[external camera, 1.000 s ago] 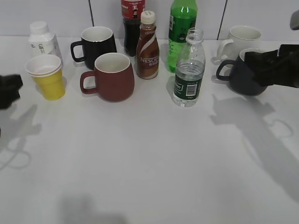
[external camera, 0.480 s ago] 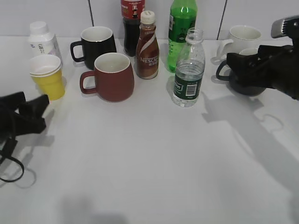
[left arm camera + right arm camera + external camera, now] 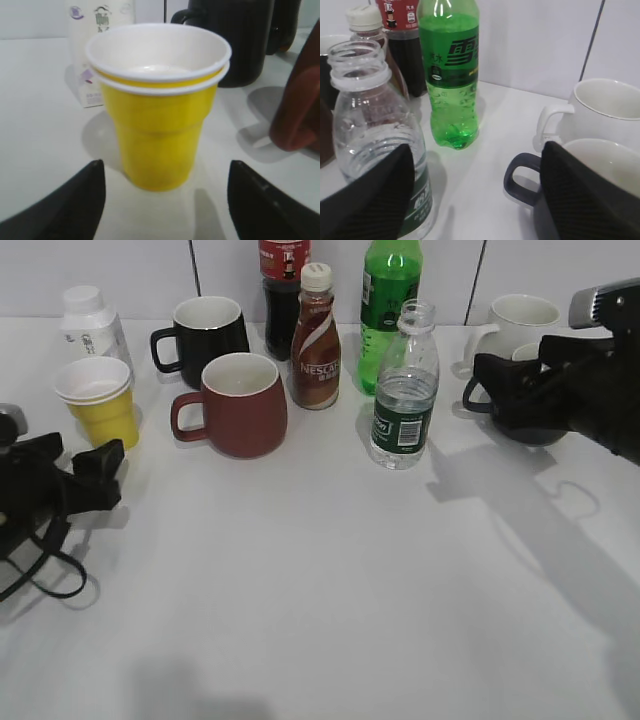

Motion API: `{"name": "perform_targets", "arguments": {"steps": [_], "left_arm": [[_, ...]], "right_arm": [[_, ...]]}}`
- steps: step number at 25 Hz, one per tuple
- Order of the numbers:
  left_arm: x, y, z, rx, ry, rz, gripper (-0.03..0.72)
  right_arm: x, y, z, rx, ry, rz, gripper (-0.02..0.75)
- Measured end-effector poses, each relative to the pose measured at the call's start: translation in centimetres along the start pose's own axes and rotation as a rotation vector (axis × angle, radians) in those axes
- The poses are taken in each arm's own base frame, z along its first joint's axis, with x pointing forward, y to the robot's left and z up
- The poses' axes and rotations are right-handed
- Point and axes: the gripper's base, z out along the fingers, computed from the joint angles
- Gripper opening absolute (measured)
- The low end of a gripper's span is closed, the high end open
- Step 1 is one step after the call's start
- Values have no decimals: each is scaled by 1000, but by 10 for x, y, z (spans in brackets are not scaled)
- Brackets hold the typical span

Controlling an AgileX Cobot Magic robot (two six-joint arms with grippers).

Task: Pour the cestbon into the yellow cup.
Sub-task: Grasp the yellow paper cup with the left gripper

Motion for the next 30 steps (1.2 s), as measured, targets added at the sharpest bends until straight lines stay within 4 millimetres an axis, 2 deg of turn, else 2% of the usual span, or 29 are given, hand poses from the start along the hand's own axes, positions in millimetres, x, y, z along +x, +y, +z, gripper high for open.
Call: {"name": "perform_targets", "arguments": {"steps": [9, 22, 30], "left_arm": [[11, -3, 35, -1, 1, 25, 580], [-1, -3, 57, -14, -69, 23, 580], [1, 4, 70, -41, -81, 25, 580]], "right_arm": [[0, 1, 0, -8, -1, -5, 588], [0, 1, 0, -8, -2, -4, 588], [0, 1, 0, -9, -3, -4, 588]]}}
